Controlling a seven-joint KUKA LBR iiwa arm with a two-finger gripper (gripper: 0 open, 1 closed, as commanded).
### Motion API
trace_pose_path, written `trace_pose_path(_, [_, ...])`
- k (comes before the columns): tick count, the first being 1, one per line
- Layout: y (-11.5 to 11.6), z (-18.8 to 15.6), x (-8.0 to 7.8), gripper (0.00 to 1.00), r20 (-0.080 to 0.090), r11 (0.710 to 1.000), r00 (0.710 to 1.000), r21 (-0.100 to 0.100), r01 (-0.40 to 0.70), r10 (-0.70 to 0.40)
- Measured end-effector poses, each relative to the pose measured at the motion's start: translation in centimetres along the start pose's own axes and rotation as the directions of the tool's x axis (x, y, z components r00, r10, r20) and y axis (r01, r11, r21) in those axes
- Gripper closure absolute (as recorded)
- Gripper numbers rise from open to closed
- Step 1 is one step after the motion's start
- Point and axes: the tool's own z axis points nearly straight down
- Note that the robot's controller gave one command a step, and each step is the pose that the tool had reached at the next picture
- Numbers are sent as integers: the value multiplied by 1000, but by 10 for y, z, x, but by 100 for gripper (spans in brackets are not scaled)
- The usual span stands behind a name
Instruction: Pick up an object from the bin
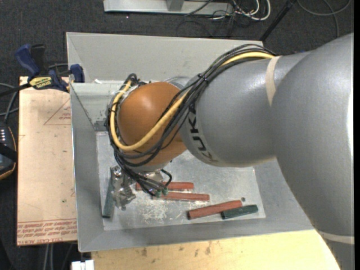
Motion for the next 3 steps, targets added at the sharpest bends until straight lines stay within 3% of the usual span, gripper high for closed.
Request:
trace_pose_path(1, [5,7,9,0,-6,1000,1000,-1,-12,12])
trace_pose_path(2, [5,7,9,0,-6,1000,1000,-1,-12,12])
trace_pose_path(3, [-2,39,-18,0,5,988,988,0,154,-154])
